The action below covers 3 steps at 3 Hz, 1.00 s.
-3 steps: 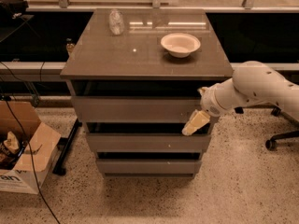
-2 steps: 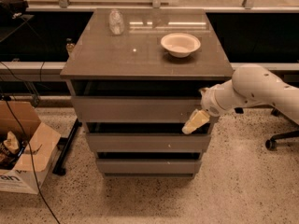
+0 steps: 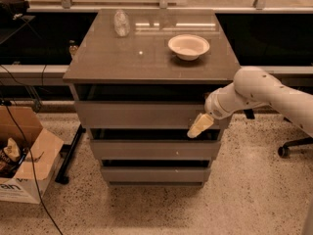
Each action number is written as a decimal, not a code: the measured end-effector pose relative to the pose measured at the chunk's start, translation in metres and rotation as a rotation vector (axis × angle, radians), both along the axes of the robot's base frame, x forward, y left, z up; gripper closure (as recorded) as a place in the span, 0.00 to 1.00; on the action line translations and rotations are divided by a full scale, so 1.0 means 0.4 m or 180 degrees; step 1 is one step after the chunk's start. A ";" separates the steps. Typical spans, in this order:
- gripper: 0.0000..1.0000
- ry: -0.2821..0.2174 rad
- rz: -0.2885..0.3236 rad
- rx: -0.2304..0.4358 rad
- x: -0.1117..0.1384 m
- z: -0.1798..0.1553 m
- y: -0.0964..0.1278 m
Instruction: Open top drawer
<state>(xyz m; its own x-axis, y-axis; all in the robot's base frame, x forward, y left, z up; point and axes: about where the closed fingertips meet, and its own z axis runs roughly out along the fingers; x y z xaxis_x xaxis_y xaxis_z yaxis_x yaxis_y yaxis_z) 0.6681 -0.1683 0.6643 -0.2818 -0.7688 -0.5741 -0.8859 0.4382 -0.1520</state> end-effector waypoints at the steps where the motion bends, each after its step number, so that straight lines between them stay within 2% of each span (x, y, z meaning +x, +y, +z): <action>1: 0.27 0.0132 0.0088 -0.0145 0.007 -0.019 -0.009; 2: 0.50 0.0208 0.0136 -0.0308 -0.032 -0.007 -0.019; 3: 0.73 0.0222 0.0230 -0.0494 -0.114 0.030 -0.024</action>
Offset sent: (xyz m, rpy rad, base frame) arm -0.0316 -0.0166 0.0079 -0.1602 0.0876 0.0550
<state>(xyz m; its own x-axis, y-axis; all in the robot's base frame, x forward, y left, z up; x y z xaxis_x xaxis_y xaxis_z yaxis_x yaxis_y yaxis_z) 0.6224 -0.1778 0.6762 -0.2576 -0.8664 -0.4278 -0.9250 0.3491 -0.1500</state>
